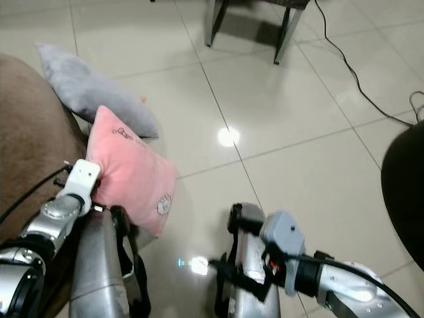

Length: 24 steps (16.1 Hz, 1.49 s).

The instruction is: Move the pillow to the sofa from floor

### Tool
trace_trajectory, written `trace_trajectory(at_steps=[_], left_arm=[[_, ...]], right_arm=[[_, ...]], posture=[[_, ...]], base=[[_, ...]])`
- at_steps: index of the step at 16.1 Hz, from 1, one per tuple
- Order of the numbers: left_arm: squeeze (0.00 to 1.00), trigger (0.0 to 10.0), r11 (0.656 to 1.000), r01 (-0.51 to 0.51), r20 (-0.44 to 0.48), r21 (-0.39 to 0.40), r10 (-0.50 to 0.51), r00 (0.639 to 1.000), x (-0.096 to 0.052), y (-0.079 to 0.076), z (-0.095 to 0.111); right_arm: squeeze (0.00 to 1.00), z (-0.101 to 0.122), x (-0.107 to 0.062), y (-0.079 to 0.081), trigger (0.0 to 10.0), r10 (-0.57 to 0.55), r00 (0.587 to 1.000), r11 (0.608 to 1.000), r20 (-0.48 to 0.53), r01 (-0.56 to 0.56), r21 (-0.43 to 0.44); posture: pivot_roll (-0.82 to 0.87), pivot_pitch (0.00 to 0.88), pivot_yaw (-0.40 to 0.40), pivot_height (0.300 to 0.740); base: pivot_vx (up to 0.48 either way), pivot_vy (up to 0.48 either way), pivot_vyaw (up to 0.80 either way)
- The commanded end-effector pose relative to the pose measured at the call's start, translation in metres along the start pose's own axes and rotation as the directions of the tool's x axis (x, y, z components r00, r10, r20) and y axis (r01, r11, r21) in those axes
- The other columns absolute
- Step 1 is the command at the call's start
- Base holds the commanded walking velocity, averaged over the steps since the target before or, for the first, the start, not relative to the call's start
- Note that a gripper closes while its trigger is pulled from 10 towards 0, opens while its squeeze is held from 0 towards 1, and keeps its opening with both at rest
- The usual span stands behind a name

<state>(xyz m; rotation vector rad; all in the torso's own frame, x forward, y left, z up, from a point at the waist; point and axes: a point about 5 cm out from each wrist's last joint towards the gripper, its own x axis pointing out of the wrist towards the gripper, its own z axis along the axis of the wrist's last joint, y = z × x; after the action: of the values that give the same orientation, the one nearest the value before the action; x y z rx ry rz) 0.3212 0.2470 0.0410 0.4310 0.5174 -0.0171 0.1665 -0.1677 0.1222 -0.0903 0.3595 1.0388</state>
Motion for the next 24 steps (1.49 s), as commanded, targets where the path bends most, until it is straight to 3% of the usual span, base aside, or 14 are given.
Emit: trace_trajectory(at_steps=[1,5,11,15,17,20,21,23,24], left_arm=[[0.00,0.0,1.000,0.027,-0.063,-0.007,-0.027,0.998,-0.003,-0.007,-0.018],[0.00,0.0,0.998,0.070,-0.061,0.001,-0.069,0.996,-0.001,-0.016,-0.014],[0.00,0.0,0.996,0.089,-0.064,-0.011,-0.090,0.994,-0.001,-0.022,-0.012],[0.00,0.0,0.994,0.102,-0.052,-0.039,-0.103,0.993,0.001,-0.027,-0.006],[0.00,0.0,0.988,0.112,-0.022,-0.103,-0.115,0.993,0.003,-0.033,0.001],[0.00,0.0,0.964,0.184,0.103,-0.191,-0.167,0.981,0.005,-0.045,0.025],[0.00,0.0,0.927,0.281,0.266,-0.249,-0.214,0.940,0.005,-0.053,0.054],[0.00,0.0,0.894,0.344,0.395,-0.287,-0.217,0.893,0.000,-0.054,0.079],[0.00,0.0,0.881,0.379,0.503,-0.282,-0.201,0.841,-0.009,-0.052,0.102]], right_arm=[[0.00,-0.021,0.003,-0.007,10.0,0.031,0.998,0.999,-0.060,-0.032,-0.021],[0.00,-0.032,0.019,-0.032,10.0,0.060,0.996,0.995,-0.061,-0.065,-0.078],[0.00,-0.034,0.034,-0.039,10.0,0.103,0.994,0.985,-0.023,-0.105,-0.138],[0.00,-0.032,0.039,-0.044,10.0,0.085,0.996,0.984,0.008,-0.083,-0.158],[0.00,-0.033,0.035,-0.050,10.0,0.007,0.999,0.991,0.033,-0.003,-0.137],[0.00,-0.038,0.027,-0.049,10.0,-0.113,0.993,0.988,0.046,0.117,-0.097],[0.00,-0.037,0.022,-0.050,10.0,-0.246,0.967,0.968,0.072,0.249,-0.043],[0.00,-0.031,0.021,-0.053,10.0,-0.348,0.932,0.937,0.103,0.351,-0.009],[0.00,-0.020,0.020,-0.056,10.0,-0.432,0.889,0.899,0.149,0.439,-0.009]], posture=[[-0.06,0.171,-0.015,0.501],[-0.05,0.142,0.005,0.501],[-0.04,0.118,0.028,0.501],[-0.04,0.100,0.039,0.501],[-0.03,0.080,0.041,0.501],[-0.04,0.031,0.049,0.501],[-0.04,0.000,0.061,0.501],[-0.04,0.000,0.064,0.501],[-0.04,0.000,0.068,0.501]], base=[[0.000,0.000,0.00],[0.000,0.000,0.00],[0.000,0.000,0.00],[0.000,0.000,0.00],[0.000,0.000,0.00],[0.000,0.000,0.00],[0.000,0.000,0.00],[0.000,0.000,0.00],[0.000,0.000,0.00]])
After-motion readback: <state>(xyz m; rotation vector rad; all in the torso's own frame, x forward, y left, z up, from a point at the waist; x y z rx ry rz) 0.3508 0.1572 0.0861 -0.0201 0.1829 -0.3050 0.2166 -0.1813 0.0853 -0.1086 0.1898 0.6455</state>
